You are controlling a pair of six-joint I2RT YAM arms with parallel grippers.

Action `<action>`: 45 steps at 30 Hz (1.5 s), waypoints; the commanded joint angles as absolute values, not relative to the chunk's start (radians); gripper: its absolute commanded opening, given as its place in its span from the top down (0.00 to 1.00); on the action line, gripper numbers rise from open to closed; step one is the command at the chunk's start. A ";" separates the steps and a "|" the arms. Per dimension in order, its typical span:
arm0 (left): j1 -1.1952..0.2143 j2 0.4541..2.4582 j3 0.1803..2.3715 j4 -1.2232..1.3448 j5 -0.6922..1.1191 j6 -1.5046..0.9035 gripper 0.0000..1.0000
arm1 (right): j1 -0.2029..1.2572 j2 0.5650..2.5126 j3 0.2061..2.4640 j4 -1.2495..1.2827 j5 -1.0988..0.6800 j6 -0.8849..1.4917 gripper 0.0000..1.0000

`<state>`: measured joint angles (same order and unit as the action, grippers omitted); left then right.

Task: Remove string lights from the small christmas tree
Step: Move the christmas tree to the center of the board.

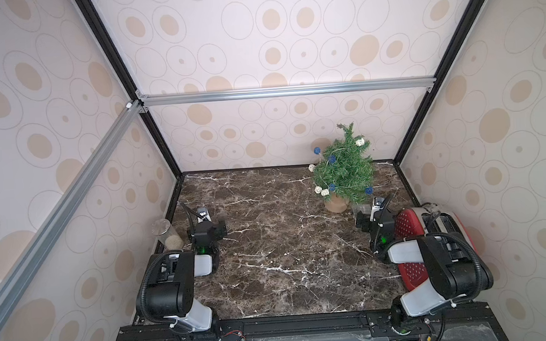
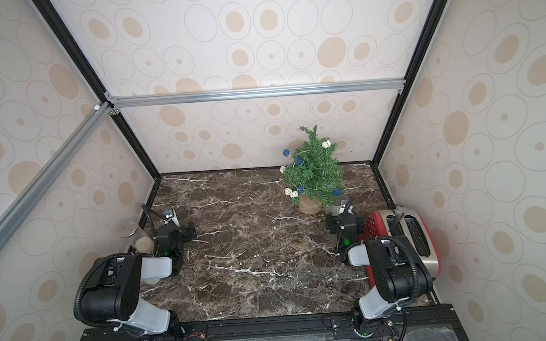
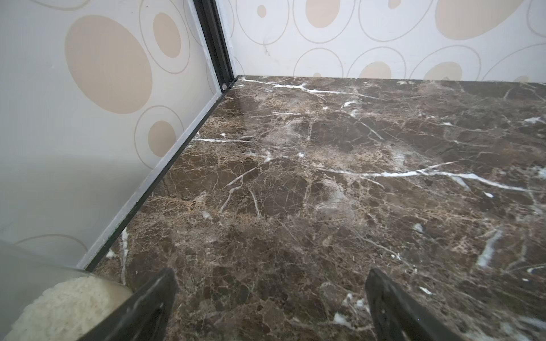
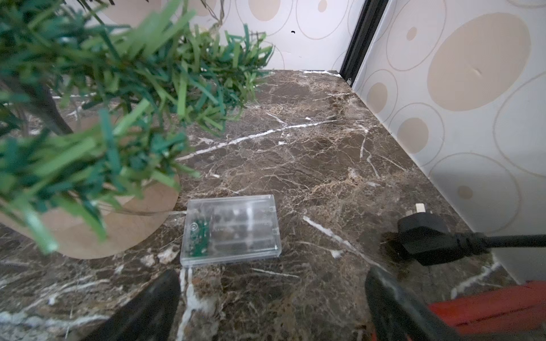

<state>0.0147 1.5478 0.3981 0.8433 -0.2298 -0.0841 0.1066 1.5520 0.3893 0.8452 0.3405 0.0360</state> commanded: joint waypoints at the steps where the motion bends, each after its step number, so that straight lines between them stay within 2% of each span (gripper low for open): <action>1: 0.012 1.539 0.423 0.842 -0.238 -0.058 0.01 | 0.103 1.545 0.400 0.851 0.348 0.023 0.00; 45: -0.003 1.540 0.420 0.853 -0.268 -0.052 0.01 | 0.104 1.545 0.402 0.850 0.348 0.025 0.00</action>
<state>0.0032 1.5478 0.3981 0.8436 -0.2432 -0.0807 0.1066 1.5520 0.3893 0.8452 0.3405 0.0360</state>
